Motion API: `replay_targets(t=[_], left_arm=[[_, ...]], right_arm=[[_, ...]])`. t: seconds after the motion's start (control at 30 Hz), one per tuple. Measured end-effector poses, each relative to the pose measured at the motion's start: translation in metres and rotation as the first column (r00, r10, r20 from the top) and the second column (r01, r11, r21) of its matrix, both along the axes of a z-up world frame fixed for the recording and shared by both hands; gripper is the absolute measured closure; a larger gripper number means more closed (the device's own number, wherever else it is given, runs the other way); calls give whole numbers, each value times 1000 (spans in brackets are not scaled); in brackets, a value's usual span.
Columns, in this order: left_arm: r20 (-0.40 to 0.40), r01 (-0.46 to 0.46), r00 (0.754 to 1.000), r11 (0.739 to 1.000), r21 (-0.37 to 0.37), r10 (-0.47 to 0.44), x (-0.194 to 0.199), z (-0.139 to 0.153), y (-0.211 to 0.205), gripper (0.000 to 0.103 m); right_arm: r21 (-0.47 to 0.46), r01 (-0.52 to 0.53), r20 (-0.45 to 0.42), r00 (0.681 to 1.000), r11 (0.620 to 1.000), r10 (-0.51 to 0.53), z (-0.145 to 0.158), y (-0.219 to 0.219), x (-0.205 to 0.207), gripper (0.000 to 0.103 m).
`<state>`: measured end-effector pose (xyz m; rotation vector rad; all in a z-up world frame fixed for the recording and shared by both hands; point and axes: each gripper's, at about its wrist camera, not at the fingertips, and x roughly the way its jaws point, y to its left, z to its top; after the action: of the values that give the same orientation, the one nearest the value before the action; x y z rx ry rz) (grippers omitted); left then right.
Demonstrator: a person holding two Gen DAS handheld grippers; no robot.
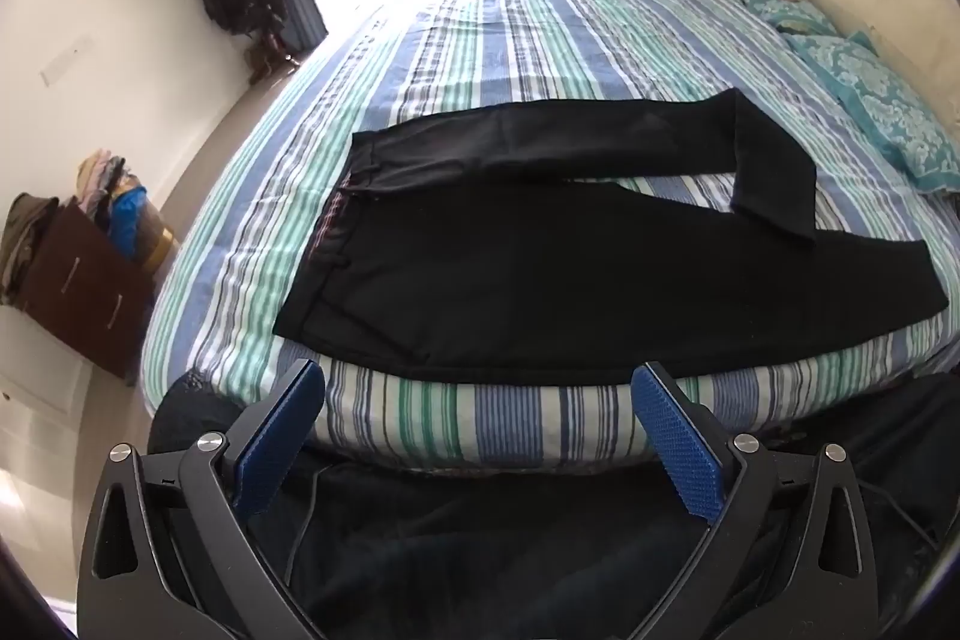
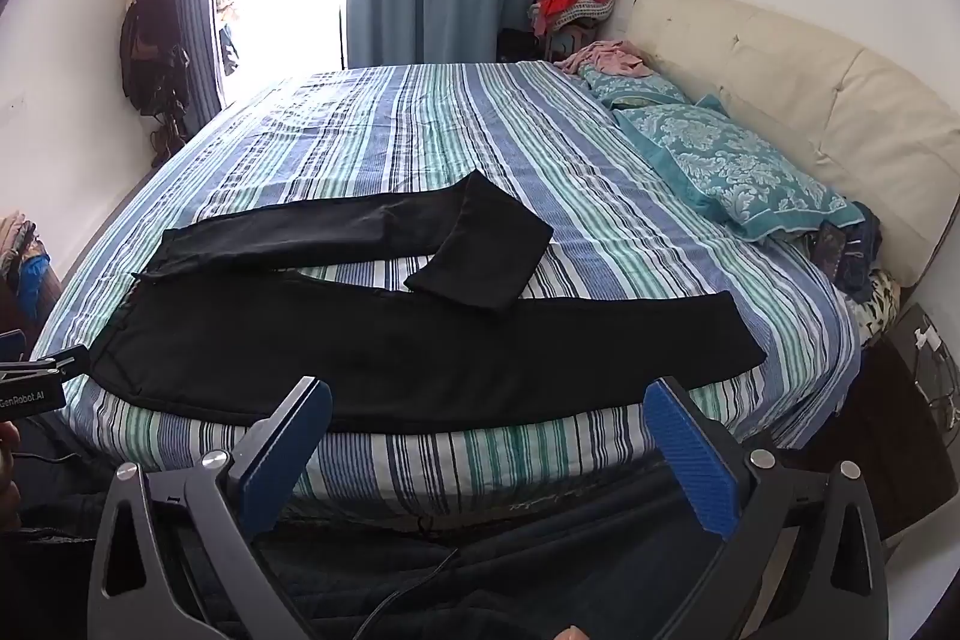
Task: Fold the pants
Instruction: 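Move both tools over the black pants on the striped bed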
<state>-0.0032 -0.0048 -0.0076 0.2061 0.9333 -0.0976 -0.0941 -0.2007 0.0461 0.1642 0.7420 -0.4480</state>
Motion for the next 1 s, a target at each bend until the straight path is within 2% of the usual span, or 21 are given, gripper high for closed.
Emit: replay_targets(t=[0.3,0.6,1.0], left_arm=[[-25,2,1000,1000,-16,-3,-1,-4,2,1],[-37,13,999,999,-30,-14,-3,-5,1,1],[-45,130,990,991,-21,-130,-16,-5,-21,1]], right_arm=[[-17,30,-30,999,999,-30,-3,-2,3,0],[-23,-8,-26,1000,1000,8,-1,6,1,0],[-18,-3,-35,999,1000,2,1,8,-15,0]])
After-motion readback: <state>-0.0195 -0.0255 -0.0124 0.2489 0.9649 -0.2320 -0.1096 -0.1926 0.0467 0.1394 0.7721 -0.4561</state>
